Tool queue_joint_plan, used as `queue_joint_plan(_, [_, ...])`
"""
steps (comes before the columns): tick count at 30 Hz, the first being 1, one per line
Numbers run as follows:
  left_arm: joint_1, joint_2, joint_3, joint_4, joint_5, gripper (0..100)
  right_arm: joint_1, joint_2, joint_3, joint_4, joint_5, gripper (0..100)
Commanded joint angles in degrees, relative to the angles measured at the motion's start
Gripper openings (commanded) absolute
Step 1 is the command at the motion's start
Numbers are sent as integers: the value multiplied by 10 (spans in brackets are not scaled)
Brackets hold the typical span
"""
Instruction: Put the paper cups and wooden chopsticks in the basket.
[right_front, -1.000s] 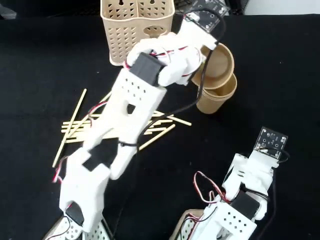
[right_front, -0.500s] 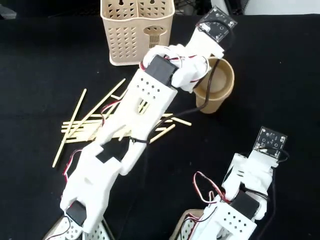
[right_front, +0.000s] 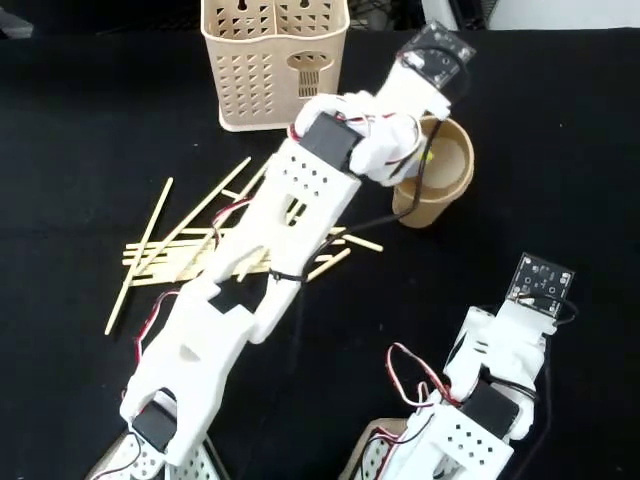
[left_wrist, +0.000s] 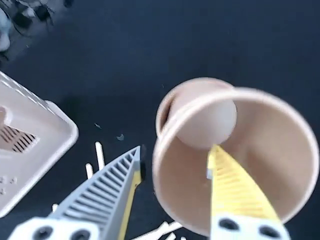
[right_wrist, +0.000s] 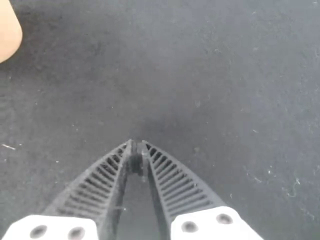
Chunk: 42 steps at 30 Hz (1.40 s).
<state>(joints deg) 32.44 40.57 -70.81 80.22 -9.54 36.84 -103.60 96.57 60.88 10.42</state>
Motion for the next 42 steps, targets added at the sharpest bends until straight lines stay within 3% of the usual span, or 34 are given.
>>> queue_joint_plan(1, [-14, -5, -51, -14, 10, 245, -11, -41, -1, -9, -1, 12])
queue_joint_plan(8, [-19, -10, -58, -27, 15, 245, -11, -41, -1, -8, -1, 12])
queue_joint_plan(16, [-18, -11, -58, -80, 86, 250, -11, -41, -1, -8, -1, 12])
queue_joint_plan(27, [-17, -11, -73, -74, 91, 251, -11, -41, -1, -8, -1, 12])
queue_joint_plan(35, [-18, -11, -201, 4, 90, 251, -11, -41, -1, -9, -1, 12])
queue_joint_plan(42, [-72, -25, -246, 161, 86, 245, -11, -41, -5, -12, -1, 14])
